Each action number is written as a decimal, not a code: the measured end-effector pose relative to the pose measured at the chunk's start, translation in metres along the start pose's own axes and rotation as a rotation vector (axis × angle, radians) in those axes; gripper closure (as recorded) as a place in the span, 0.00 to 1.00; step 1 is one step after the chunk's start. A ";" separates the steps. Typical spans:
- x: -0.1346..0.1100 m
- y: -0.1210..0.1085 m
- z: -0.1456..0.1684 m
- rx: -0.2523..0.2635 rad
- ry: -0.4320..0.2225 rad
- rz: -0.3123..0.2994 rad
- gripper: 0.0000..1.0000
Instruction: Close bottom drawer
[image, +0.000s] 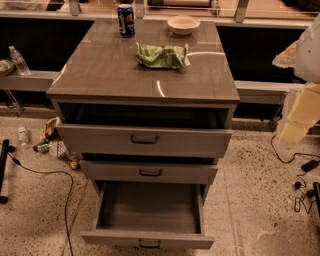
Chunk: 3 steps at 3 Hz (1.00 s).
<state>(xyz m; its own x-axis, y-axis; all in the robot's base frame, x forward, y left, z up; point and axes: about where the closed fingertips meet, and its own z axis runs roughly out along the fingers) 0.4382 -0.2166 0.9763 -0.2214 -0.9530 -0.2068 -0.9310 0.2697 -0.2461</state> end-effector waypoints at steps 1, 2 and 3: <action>0.000 0.000 0.000 0.000 0.000 0.000 0.00; -0.001 0.001 0.003 0.012 -0.012 -0.004 0.25; -0.006 0.011 0.030 0.049 -0.037 -0.064 0.48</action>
Offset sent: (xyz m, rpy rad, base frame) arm 0.0004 0.0001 -0.0062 0.0170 0.0027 -0.0028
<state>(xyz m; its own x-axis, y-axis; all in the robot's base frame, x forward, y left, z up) 0.4375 -0.2037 0.9462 -0.1503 -0.9628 -0.2244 -0.9272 0.2161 -0.3060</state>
